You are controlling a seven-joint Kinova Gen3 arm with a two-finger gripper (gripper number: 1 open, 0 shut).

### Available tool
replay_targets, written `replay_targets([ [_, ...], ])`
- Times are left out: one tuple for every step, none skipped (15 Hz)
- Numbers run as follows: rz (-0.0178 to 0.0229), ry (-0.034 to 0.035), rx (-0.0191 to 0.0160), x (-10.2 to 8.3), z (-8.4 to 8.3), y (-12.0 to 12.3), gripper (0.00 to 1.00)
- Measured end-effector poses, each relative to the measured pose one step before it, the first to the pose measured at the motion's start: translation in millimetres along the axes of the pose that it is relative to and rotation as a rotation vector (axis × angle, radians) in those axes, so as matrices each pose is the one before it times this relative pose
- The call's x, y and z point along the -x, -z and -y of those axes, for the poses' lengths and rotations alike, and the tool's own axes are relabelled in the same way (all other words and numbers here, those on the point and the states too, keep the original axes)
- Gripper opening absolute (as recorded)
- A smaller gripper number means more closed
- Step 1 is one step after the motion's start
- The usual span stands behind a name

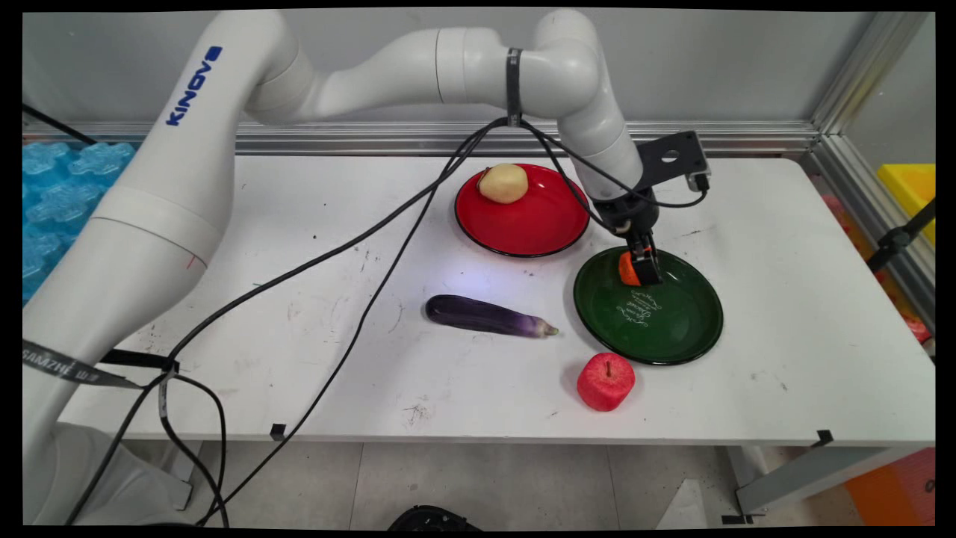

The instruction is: Pick up the mandarin from the green plate

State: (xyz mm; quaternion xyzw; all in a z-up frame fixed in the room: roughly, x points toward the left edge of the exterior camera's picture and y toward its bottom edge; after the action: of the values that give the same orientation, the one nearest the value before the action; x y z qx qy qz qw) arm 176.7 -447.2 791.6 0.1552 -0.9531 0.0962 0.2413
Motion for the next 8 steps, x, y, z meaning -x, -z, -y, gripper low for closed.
replay_targets([
  [0.00114,0.00063,0.00029,1.06,0.62,-2.0,1.0],
  [0.00124,0.00054,0.00037,1.49,0.88,-2.85,1.0],
  [0.00155,0.00093,0.00071,1.69,1.0,-3.17,1.0],
  [0.00102,0.00091,0.0011,1.35,0.67,-2.55,1.0],
  [0.00076,0.00082,0.00261,1.25,0.3,-2.39,1.0],
  [0.00056,0.00048,0.00327,0.86,0.0,-1.89,1.0],
  [0.00064,0.00084,0.00484,0.96,-0.27,-1.89,1.0],
  [0.00044,0.00019,0.00418,0.84,-0.43,-1.31,0.0],
])
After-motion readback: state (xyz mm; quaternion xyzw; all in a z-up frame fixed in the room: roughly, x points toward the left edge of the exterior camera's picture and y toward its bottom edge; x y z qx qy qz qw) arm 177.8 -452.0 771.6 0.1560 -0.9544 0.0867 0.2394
